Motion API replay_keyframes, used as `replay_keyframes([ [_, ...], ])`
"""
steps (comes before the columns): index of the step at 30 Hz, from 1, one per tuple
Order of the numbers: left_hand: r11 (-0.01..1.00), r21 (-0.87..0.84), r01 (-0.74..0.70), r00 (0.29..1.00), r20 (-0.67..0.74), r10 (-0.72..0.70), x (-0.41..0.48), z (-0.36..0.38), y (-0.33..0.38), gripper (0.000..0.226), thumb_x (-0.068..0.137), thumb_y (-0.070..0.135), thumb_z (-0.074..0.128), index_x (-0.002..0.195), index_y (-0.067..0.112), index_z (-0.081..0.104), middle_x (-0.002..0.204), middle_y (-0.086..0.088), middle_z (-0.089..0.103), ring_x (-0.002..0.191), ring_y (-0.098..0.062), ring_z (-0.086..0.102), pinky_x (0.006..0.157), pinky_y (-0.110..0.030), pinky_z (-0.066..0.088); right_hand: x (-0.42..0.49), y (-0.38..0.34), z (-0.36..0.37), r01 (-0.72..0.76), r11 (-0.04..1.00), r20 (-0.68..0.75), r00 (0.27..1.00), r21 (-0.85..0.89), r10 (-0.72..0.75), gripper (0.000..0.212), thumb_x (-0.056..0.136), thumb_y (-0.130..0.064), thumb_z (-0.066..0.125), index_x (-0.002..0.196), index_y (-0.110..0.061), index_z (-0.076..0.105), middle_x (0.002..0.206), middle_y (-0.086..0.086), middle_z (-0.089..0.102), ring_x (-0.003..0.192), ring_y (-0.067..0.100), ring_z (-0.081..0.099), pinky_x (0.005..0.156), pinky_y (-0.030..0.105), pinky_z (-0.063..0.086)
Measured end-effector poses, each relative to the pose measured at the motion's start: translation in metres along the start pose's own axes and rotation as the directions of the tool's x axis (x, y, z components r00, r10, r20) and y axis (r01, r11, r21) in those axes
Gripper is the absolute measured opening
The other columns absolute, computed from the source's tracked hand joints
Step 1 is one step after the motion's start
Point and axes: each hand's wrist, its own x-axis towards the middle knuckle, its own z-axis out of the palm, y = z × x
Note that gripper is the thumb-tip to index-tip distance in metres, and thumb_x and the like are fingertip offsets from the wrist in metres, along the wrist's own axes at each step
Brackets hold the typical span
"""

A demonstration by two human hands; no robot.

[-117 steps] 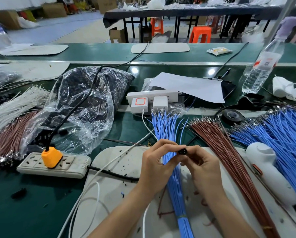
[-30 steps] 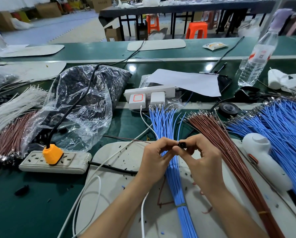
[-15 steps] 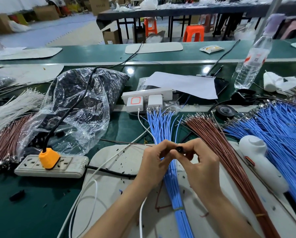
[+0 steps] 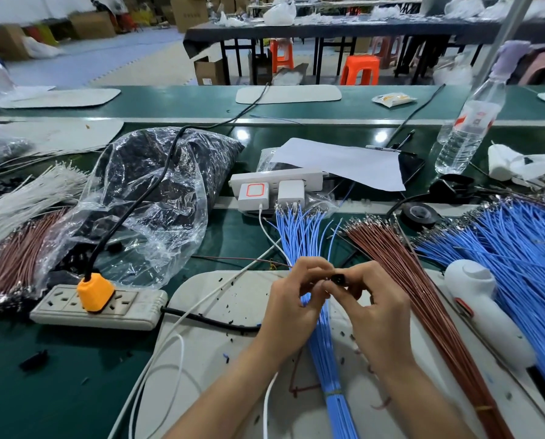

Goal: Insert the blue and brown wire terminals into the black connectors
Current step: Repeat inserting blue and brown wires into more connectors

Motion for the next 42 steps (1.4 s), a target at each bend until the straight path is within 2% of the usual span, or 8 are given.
replay_keyframes([
  [4, 0.987, -0.155, 0.041, 0.999, 0.01, -0.04, -0.003, 0.001, 0.004, 0.03, 0.088, 0.005, 0.048, 0.116, 0.014, 0.055, 0.106, -0.002, 0.07, 0.093, -0.015, 0.068, 0.081, -0.023, 0.051, 0.004, 0.004, -0.003, -0.013, 0.998, 0.008, 1.0, -0.053, 0.014, 0.014, 0.077, -0.022, 0.074, 0.078, -0.011, 0.064, 0.071, -0.004, 0.055, 0.062, 0.011, 0.049, 0.06, 0.018, 0.041],
  [7, 0.992, -0.123, 0.033, 0.999, -0.006, -0.034, -0.002, 0.005, 0.004, 0.026, 0.089, 0.01, 0.057, 0.114, 0.015, 0.059, 0.103, -0.004, 0.07, 0.096, -0.014, 0.068, 0.084, -0.022, 0.051, 0.004, 0.005, -0.003, 0.029, 0.995, 0.027, 0.999, -0.094, -0.026, 0.012, 0.074, -0.011, 0.074, 0.079, -0.007, 0.064, 0.072, -0.005, 0.052, 0.065, 0.006, 0.045, 0.063, 0.008, 0.038],
  [12, 1.0, -0.01, 0.019, 0.99, -0.143, -0.02, 0.001, 0.004, 0.001, 0.029, 0.083, -0.001, 0.067, 0.108, 0.014, 0.065, 0.098, -0.004, 0.07, 0.092, -0.011, 0.068, 0.085, -0.022, 0.052, 0.004, 0.004, 0.0, -0.017, 0.995, 0.133, 0.991, -0.095, 0.03, 0.032, 0.072, 0.013, 0.073, 0.099, -0.003, 0.067, 0.083, 0.004, 0.06, 0.072, 0.008, 0.052, 0.07, 0.008, 0.043],
  [17, 0.998, 0.069, -0.001, 0.981, -0.193, 0.014, 0.004, -0.001, 0.0, 0.031, 0.081, 0.0, 0.07, 0.107, 0.016, 0.068, 0.097, -0.001, 0.069, 0.089, -0.007, 0.067, 0.082, -0.018, 0.051, 0.005, -0.002, -0.006, -0.109, 0.991, 0.064, 0.992, 0.072, 0.104, 0.022, 0.09, -0.003, 0.057, 0.102, -0.019, 0.067, 0.086, -0.005, 0.068, 0.076, 0.01, 0.064, 0.068, 0.027, 0.052],
  [22, 0.996, 0.086, 0.01, 0.984, -0.178, 0.006, 0.004, 0.001, -0.001, 0.036, 0.079, -0.002, 0.072, 0.107, 0.021, 0.068, 0.096, 0.0, 0.068, 0.088, -0.011, 0.068, 0.084, -0.024, 0.054, 0.006, -0.009, -0.009, -0.208, 0.919, 0.08, 0.978, 0.334, 0.192, 0.015, 0.088, -0.011, 0.06, 0.096, -0.023, 0.058, 0.079, 0.003, 0.067, 0.066, 0.014, 0.065, 0.063, 0.02, 0.052],
  [26, 0.995, 0.095, 0.021, 0.986, -0.166, -0.005, 0.005, 0.001, 0.0, 0.031, 0.081, 0.001, 0.071, 0.106, 0.018, 0.071, 0.095, 0.0, 0.068, 0.086, -0.014, 0.068, 0.081, -0.031, 0.056, 0.006, -0.011, -0.007, -0.221, 0.9, 0.117, 0.975, 0.377, 0.19, 0.008, 0.085, -0.014, 0.061, 0.092, -0.017, 0.058, 0.08, 0.007, 0.067, 0.065, 0.014, 0.065, 0.062, 0.018, 0.052],
  [34, 0.983, 0.181, -0.019, 0.991, -0.13, 0.043, 0.004, 0.001, 0.003, 0.025, 0.081, 0.006, 0.071, 0.105, 0.012, 0.072, 0.092, -0.004, 0.067, 0.082, -0.011, 0.066, 0.077, -0.026, 0.055, 0.004, -0.006, -0.003, -0.185, 0.965, 0.092, 0.981, 0.188, 0.17, 0.029, 0.085, 0.002, 0.066, 0.088, -0.026, 0.06, 0.076, -0.006, 0.066, 0.07, 0.007, 0.064, 0.066, 0.017, 0.052],
  [42, 0.928, 0.368, -0.06, 0.991, -0.088, 0.099, 0.005, -0.001, 0.002, 0.029, 0.078, 0.002, 0.074, 0.105, 0.009, 0.072, 0.086, -0.002, 0.061, 0.071, 0.004, 0.051, 0.071, -0.009, 0.042, 0.007, 0.003, -0.008, 0.038, 0.996, 0.113, 0.993, -0.077, -0.029, 0.014, 0.081, 0.005, 0.07, 0.086, -0.007, 0.067, 0.072, -0.001, 0.064, 0.065, 0.01, 0.058, 0.062, 0.02, 0.049],
])
